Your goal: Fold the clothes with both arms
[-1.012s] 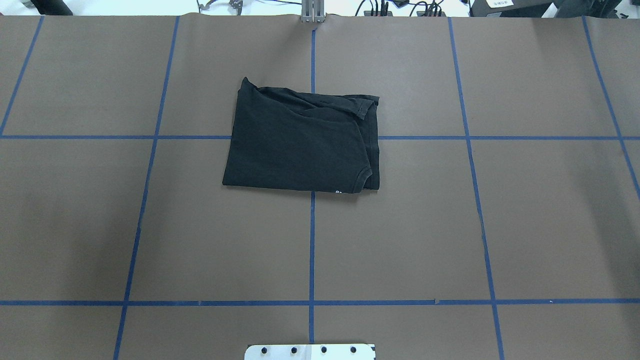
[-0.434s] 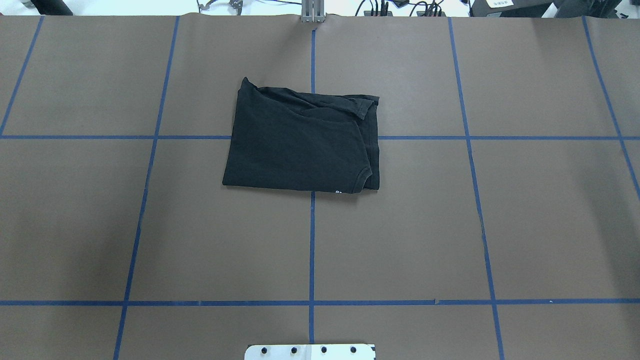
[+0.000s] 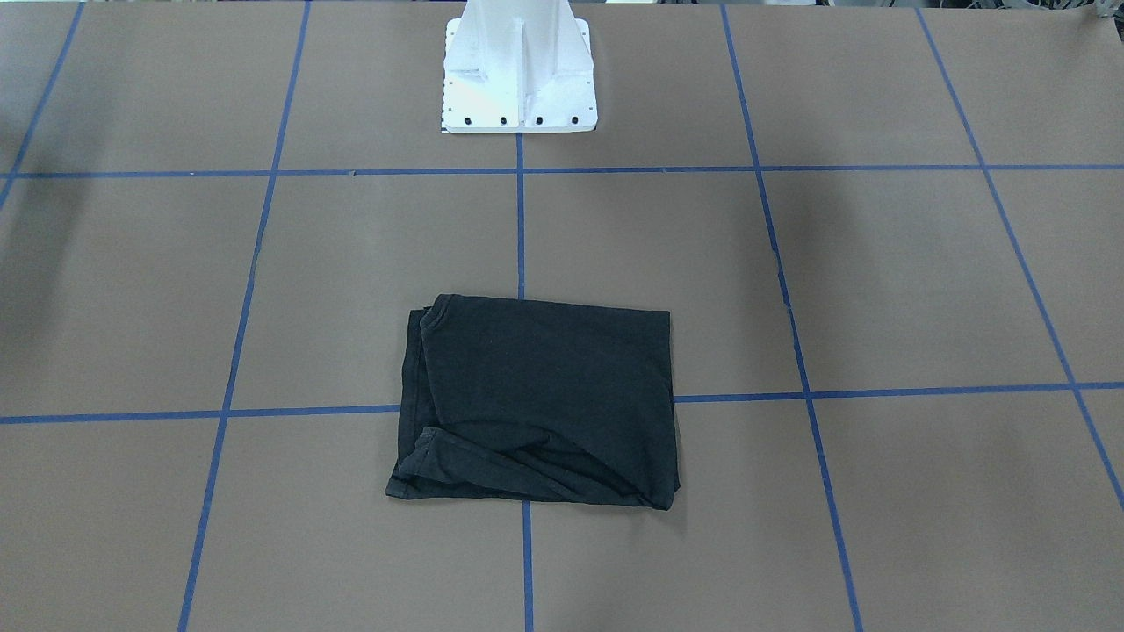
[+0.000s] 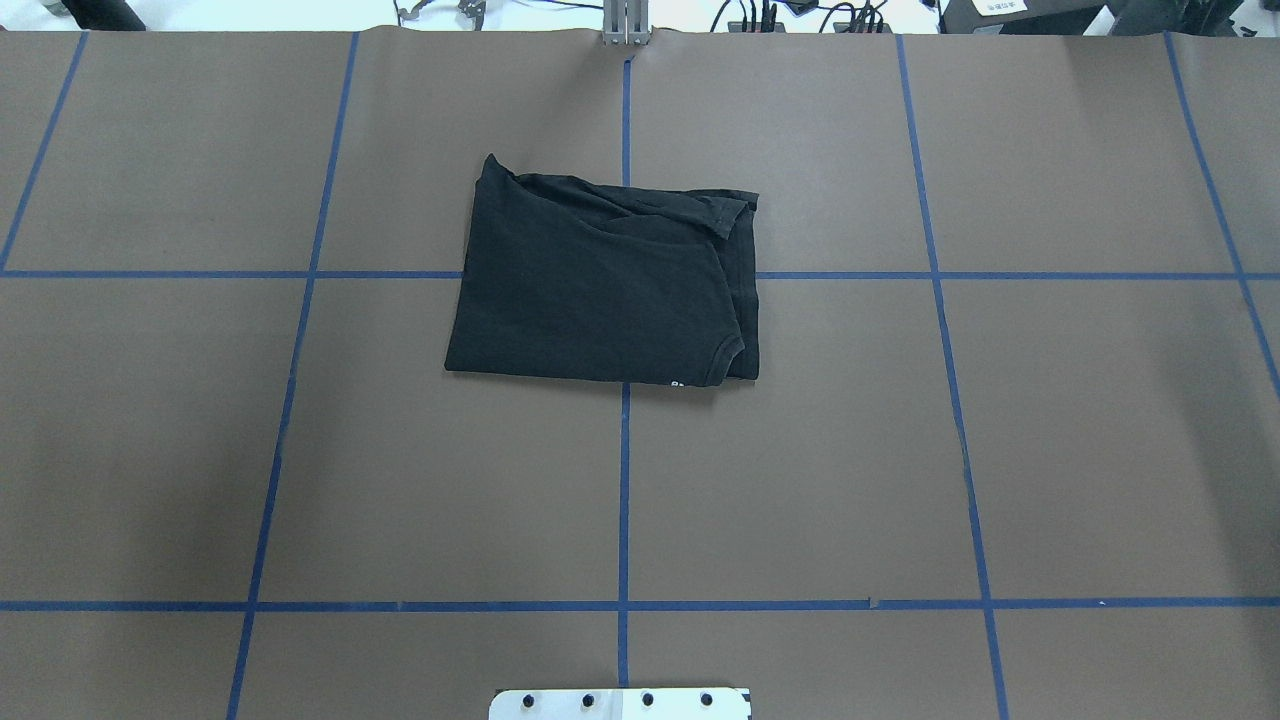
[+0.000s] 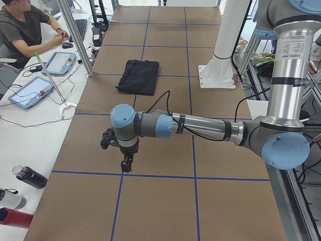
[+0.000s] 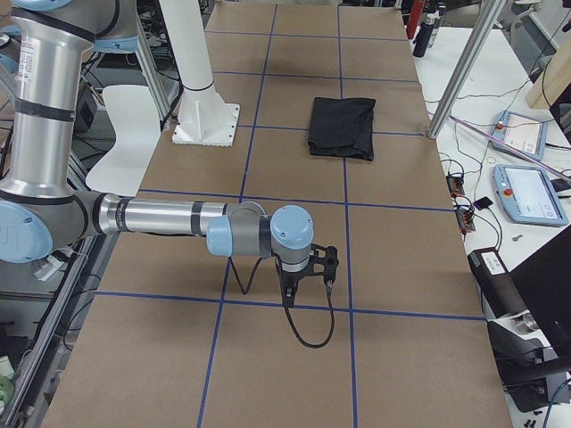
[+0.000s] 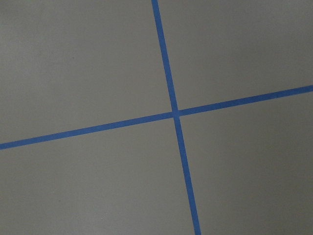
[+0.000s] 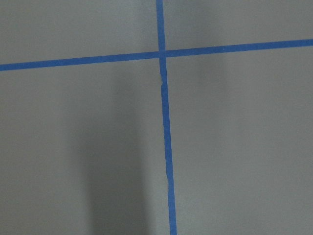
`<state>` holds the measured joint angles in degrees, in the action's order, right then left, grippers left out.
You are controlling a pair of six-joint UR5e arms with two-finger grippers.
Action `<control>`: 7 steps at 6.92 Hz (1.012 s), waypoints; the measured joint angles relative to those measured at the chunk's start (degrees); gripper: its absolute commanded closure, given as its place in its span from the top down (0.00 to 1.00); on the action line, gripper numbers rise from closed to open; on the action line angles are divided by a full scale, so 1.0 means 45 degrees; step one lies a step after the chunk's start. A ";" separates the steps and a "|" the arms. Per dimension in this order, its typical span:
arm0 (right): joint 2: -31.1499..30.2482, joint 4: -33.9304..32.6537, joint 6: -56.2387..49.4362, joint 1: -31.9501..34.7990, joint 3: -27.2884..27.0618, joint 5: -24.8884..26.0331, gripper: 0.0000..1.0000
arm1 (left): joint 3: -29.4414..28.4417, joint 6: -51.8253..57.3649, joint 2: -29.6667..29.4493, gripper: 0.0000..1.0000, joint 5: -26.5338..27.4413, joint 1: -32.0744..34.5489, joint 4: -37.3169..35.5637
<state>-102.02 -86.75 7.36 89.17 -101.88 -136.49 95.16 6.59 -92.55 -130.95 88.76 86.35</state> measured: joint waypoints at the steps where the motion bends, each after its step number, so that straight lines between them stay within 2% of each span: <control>1: -0.0028 -0.0012 0.0007 0.0002 -0.0095 0.0044 1.00 | 0.0071 -0.0012 0.0041 1.00 -0.0001 0.0001 -0.0034; 7: -0.0014 -0.0291 0.0481 -0.0120 -0.0213 0.0128 1.00 | 0.0371 -0.0639 0.0686 1.00 -0.0058 -0.0015 -0.0095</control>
<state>-102.08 -88.06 9.53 88.63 -102.84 -135.91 96.83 3.72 -89.46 -131.21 88.69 85.93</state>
